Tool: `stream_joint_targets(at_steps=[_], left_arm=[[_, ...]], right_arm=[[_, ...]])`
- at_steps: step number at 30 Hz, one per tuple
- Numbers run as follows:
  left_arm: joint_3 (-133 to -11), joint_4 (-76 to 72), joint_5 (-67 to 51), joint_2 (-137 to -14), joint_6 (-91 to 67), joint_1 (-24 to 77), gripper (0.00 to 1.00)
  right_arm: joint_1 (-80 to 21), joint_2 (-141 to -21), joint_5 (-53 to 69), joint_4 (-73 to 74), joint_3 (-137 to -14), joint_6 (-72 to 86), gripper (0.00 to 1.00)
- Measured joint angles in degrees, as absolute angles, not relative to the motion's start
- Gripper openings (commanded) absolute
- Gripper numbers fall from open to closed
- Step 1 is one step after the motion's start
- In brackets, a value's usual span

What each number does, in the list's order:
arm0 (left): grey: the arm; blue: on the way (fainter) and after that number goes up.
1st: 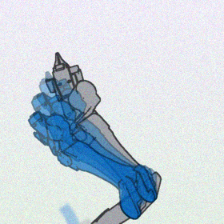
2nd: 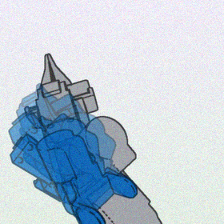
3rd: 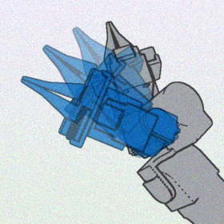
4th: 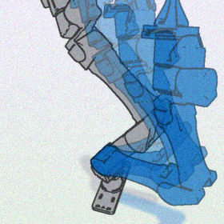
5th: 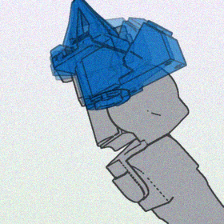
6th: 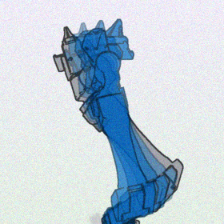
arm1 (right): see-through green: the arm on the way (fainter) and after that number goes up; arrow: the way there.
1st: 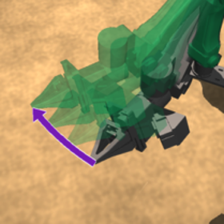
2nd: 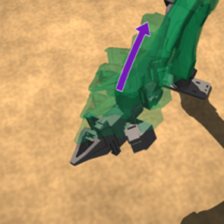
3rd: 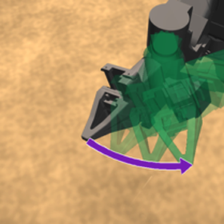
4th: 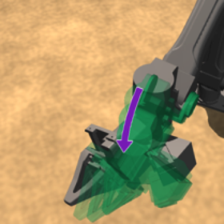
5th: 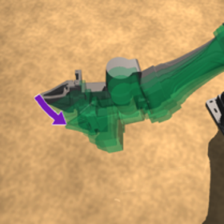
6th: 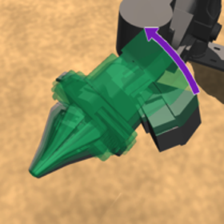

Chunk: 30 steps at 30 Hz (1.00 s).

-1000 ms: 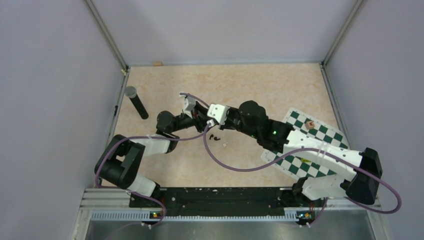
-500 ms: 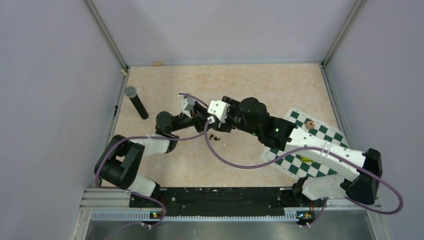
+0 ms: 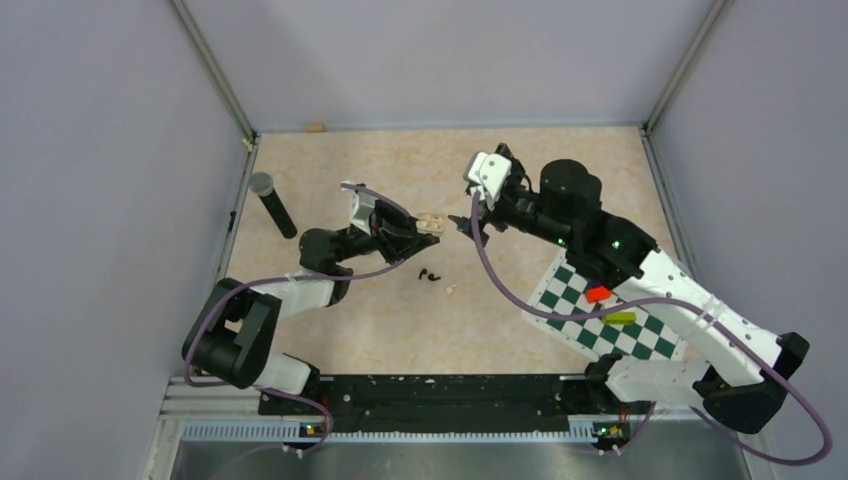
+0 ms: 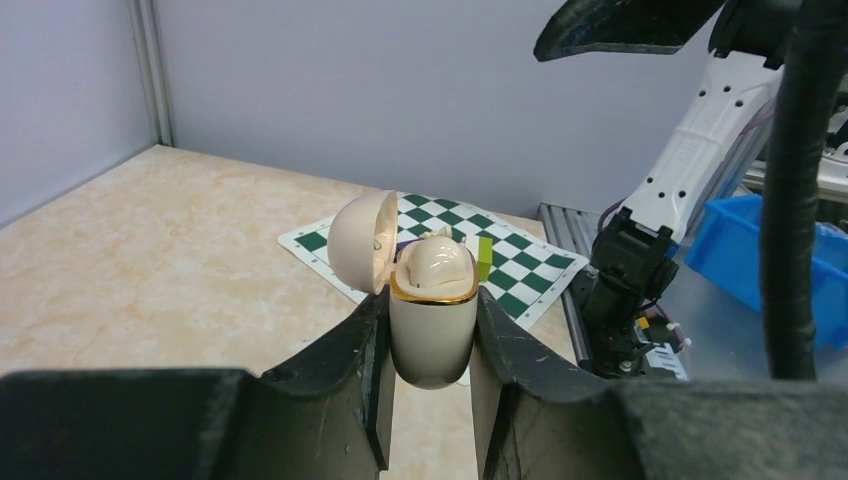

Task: Insert the wireless bluetooth earbuds into the charging case
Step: Move the right earbud to the center of the board.

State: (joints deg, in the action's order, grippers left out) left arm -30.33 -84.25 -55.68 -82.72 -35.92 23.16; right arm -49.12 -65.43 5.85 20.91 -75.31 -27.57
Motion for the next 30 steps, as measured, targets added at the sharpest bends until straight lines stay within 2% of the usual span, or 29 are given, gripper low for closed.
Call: stream_joint_targets(at_steps=[14,23,30], left_arm=[[-30.3,-86.6,-49.7,-77.9,-45.1,18.3,0.0],[-30.3,-86.9,-46.8,-71.9,-45.3,9.3,0.0],[-30.3,-85.3,-47.2,-69.7,-44.0,6.2,0.0]], right_arm=[[-47.7,-69.6,0.8,17.8,-74.4,-25.6,0.96],[-46.6,-69.0,0.8,18.3,-58.6,-32.9,0.9],[-47.0,-70.7,4.6,17.2,-49.5,-41.2,0.86]])
